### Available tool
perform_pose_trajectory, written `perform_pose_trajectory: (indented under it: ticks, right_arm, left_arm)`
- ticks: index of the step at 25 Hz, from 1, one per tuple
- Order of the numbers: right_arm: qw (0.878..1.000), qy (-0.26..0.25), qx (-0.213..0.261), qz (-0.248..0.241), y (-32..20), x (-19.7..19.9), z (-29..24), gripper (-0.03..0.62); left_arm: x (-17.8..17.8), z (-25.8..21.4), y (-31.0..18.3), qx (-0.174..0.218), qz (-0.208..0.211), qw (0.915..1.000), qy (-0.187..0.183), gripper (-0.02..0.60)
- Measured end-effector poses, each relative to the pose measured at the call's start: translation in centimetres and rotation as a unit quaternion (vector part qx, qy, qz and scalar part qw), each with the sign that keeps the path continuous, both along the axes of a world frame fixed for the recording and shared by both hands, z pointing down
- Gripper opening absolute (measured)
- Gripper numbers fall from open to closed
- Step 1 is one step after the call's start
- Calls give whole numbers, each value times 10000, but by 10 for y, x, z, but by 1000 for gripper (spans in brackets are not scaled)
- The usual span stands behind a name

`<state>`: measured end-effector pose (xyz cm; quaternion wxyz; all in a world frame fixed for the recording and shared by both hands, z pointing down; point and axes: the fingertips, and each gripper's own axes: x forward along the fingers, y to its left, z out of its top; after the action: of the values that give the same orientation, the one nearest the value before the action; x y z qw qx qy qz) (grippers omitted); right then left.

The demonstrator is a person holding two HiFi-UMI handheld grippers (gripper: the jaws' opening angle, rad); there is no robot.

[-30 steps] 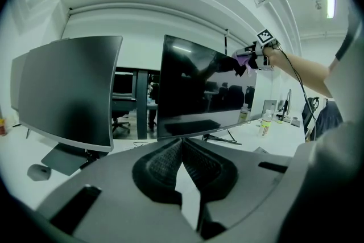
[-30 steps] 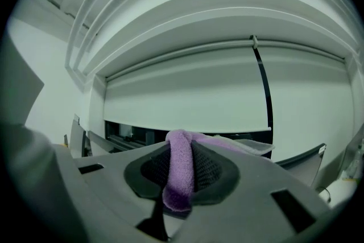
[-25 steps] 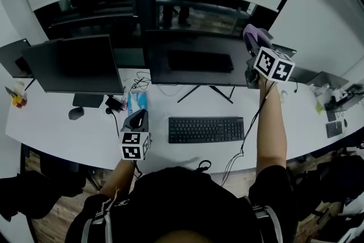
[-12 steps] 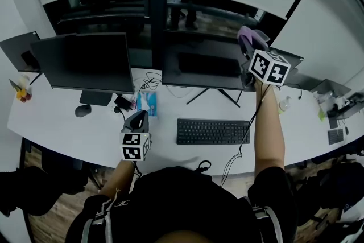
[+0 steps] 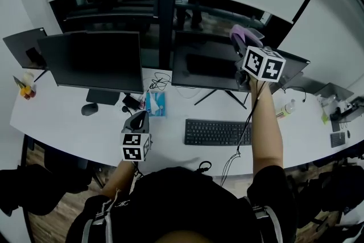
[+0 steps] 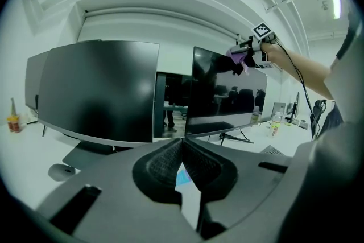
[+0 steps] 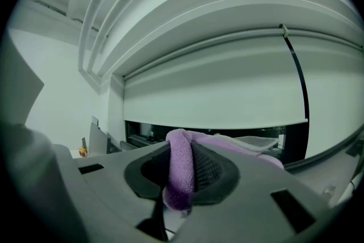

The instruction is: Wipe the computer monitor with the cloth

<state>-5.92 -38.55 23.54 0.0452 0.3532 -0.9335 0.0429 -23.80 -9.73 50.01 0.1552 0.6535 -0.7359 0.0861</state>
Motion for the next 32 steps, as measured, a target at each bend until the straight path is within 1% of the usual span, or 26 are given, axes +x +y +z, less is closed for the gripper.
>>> perform_pose_trajectory:
  ticks: [7, 12, 17, 28, 30, 32]
  right_arm:
    - [9991, 38, -26, -431, 22, -51, 3, 83]
    - [9975, -42, -73, -706, 38, -82, 4, 83]
    - [9944, 34, -119, -1052, 55, -115, 5, 83]
    - [9862, 49, -207, -1640, 86, -166, 6, 83]
    - [9842, -56, -218, -1757, 92, -174, 4, 83]
    - [9800, -415, -212, -1934, 101, -179, -2, 83]
  left_arm:
    - [-24, 2, 12, -1, -110, 9999, 2, 14]
    - [-36, 0, 21, 28, -186, 9998, 13, 14]
    - [-44, -4, 25, 78, -269, 9996, 25, 14]
    - [-58, -4, 39, 133, -506, 9986, 55, 14]
    - [-59, -3, 39, 143, -532, 9985, 61, 14]
    - [-59, -4, 40, 155, -547, 9984, 61, 14]
